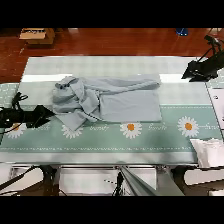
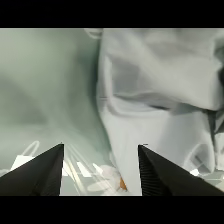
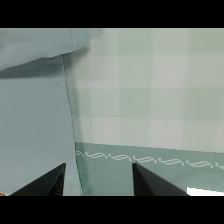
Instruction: Fold the shirts.
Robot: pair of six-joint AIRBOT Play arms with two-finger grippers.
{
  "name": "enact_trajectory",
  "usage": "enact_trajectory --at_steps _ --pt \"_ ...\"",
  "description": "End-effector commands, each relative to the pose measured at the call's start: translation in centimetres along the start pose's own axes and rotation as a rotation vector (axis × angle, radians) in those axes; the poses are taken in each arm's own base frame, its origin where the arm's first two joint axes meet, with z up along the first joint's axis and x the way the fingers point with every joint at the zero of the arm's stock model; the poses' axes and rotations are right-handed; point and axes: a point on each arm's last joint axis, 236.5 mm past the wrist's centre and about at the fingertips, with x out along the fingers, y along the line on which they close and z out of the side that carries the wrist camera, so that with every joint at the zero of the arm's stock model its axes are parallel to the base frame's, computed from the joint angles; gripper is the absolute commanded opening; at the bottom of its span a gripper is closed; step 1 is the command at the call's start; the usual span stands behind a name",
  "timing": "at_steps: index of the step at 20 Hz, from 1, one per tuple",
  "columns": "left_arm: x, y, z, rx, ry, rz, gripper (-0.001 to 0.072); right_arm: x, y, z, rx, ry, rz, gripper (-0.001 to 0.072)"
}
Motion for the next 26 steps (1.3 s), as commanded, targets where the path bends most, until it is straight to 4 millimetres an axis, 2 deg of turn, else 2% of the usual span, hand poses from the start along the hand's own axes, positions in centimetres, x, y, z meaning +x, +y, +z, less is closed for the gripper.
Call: enact_trajectory --at_steps 1,5,6,7,8,11,12,14,18,20,21,24,26 --pt "2.4 0.3 0.9 -0.028 -0.015 -0.005 0.0549 0.3 1.0 0.6 0.001 -0.030 0.049 0.0496" --pt "3.8 -2.5 4.0 -0.015 -0.153 -0.049 0.0547 0.1 1.9 0.5 0.002 -0.030 0.085 0.0496" --pt "4.1 -3.0 4.3 -0.005 -0.169 -0.048 0.0544 -0.1 2.2 0.6 0.002 -0.035 0.096 0.0496" --pt "4.5 -3.4 4.1 0.014 -0.169 -0.042 0.0478 -0.3 2.4 0.7 0.000 -0.042 0.102 0.0496" --pt "4.9 -3.8 3.7 0.030 -0.156 -0.041 0.0338 -0.6 2.5 0.7 -0.001 -0.048 0.102 0.0496" --pt "5.6 -4.6 2.3 0.100 -0.101 -0.054 0.0021 -1.4 3.1 0.4 -0.041 -0.056 0.117 0.0497" --pt "5.6 -4.7 1.8 0.114 -0.079 -0.063 0.0021 -1.5 2.9 -0.3 -0.057 -0.028 0.116 0.0497" --pt "5.3 -4.8 0.9 0.116 -0.038 -0.083 0.0021 -0.8 1.1 -2.7 -0.028 0.057 0.100 0.0497" --pt "4.6 -4.9 0.4 0.132 -0.016 -0.107 0.0020 2.6 -1.5 -8.9 0.130 0.112 0.114 0.0497" --pt "4.2 -5.1 0.6 0.151 -0.030 -0.110 0.0020 4.7 -1.4 -11.7 0.164 0.104 0.113 0.0516" --pt "4.0 -5.2 0.7 0.154 -0.035 -0.111 0.0020 5.8 -1.0 -13.0 0.176 0.104 0.130 0.0600" --pt "3.7 -5.5 0.7 0.163 -0.045 -0.114 0.0020 9.1 0.5 -15.6 0.246 0.113 0.219 0.0600" --pt "3.6 -5.7 0.5 0.166 -0.037 -0.121 0.0020 10.6 1.4 -16.5 0.292 0.103 0.271 0.0595"
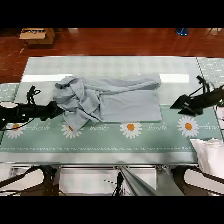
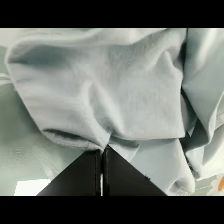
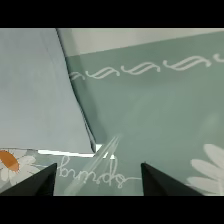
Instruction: Fold the shirts.
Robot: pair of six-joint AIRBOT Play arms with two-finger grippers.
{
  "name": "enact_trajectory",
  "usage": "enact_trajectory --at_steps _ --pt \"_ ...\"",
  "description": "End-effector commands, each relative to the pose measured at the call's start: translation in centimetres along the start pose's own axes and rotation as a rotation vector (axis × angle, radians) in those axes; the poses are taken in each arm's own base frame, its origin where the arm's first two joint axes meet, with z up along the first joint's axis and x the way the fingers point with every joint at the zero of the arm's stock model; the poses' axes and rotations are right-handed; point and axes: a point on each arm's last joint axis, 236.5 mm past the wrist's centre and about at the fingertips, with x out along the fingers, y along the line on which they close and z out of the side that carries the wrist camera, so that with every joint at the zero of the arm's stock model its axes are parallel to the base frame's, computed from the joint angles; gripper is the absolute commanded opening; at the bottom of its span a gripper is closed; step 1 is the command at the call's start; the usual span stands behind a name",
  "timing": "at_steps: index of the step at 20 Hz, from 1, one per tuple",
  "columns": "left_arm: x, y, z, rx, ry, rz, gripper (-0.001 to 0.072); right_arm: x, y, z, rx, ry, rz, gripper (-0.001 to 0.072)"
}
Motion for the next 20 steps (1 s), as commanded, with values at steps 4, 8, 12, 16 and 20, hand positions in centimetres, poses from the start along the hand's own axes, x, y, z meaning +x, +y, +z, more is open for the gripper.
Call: enact_trajectory --at_steps 4,8,12,16,20 --pt "-0.3 -0.6 -0.4 0.010 0.014 -0.019 0.0020 5.0 0.7 -2.7 0.128 -0.037 0.148 0.0588" --pt "-0.4 -0.8 -0.4 0.014 0.013 -0.023 0.0020 5.8 2.6 -2.0 0.153 -0.096 0.247 0.0562" --pt "-0.5 -0.9 -0.4 0.013 0.014 -0.027 0.0020 8.4 5.2 -1.3 0.088 -0.147 0.170 0.0376" --pt "-1.9 -2.8 1.7 0.076 -0.029 -0.048 0.0020 7.3 8.9 -0.5 0.014 -0.166 0.237 0.0024" --pt "-10.3 -11.4 8.0 0.363 -0.285 -0.109 0.0020 -2.9 15.3 1.7 -0.268 -0.309 0.346 0.0024"
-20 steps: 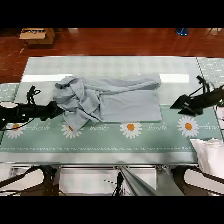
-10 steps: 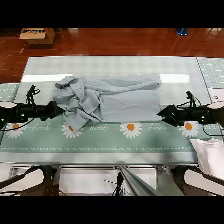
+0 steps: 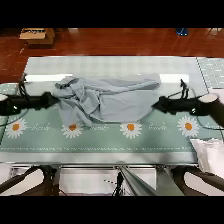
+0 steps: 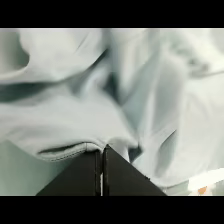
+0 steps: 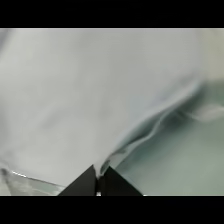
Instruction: Fold the shirts.
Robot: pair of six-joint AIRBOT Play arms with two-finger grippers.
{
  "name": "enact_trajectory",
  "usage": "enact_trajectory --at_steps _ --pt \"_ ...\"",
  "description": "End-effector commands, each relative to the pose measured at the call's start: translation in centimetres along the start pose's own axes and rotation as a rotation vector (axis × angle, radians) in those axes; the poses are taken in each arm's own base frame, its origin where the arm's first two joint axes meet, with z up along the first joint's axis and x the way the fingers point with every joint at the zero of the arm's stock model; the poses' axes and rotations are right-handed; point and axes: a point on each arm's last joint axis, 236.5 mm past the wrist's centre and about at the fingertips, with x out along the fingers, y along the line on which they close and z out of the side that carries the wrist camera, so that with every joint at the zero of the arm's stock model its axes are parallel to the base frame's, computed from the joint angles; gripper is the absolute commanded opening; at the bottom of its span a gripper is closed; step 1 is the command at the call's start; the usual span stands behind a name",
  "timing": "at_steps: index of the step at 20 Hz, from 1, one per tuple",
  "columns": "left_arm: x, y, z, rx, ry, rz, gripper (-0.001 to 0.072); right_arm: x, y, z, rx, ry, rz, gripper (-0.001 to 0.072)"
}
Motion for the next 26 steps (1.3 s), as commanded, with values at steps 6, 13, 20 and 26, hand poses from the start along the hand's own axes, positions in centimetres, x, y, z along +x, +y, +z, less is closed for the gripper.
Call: enact_trajectory --at_steps 6,13,20,26 --pt "-26.2 -24.9 11.6 0.658 -0.743 -0.060 0.0020 -26.6 23.5 8.8 -0.627 -0.747 0.127 0.0024" --pt "-47.5 -39.6 1.8 0.982 -1.351 -0.015 0.0019 -46.1 35.0 1.6 -0.841 -1.319 0.138 0.0022" --pt "-49.3 -37.6 -2.7 0.818 -1.331 0.076 0.0019 -50.8 34.7 -3.3 -0.789 -1.352 -0.026 0.0022" --pt "-40.4 -31.7 -5.4 0.666 -0.866 0.142 0.0019 -47.2 23.2 -3.6 -0.590 -1.032 -0.477 0.0023"
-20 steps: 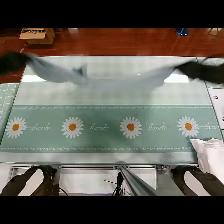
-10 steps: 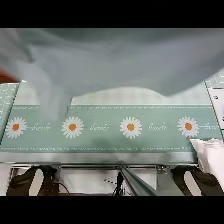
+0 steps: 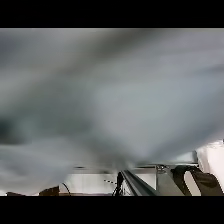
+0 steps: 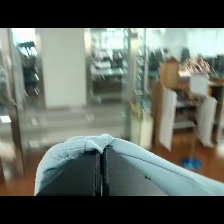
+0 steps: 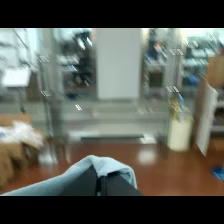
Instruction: Fold the shirts.
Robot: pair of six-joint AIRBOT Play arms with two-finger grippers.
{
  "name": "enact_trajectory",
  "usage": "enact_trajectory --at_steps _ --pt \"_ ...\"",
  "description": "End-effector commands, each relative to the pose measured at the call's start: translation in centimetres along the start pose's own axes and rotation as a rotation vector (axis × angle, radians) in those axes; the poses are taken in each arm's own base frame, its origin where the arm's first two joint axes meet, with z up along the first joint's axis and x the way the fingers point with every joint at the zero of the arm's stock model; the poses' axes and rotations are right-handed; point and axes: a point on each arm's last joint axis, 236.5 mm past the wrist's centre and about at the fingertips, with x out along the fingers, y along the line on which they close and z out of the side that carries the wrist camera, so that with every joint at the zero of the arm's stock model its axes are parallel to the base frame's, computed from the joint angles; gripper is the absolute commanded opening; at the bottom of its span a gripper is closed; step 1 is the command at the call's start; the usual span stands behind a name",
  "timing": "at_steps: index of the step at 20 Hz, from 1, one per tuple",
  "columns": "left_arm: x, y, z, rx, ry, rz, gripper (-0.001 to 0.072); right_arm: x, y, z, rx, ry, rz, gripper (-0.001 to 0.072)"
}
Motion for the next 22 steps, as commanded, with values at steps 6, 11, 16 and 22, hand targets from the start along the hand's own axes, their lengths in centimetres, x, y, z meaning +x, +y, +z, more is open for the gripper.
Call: enact_trajectory --at_steps 6,11,16,22 --pt "1.7 0.3 -18.4 -0.316 0.634 -0.077 0.0019 0.7 -6.6 -18.0 -0.049 0.878 -0.164 0.0023" --pt "6.8 2.0 -28.9 -0.533 0.756 -0.141 0.0019 10.4 -7.7 -24.6 0.020 1.066 -0.054 0.0023" --pt "13.3 5.1 -36.7 -0.549 0.762 -0.138 0.0019 20.5 -8.3 -33.0 0.117 1.149 0.029 0.0023" --pt "21.9 6.2 -45.4 -0.545 0.756 -0.034 0.0020 29.4 -6.5 -41.4 0.084 1.108 0.091 0.0023"
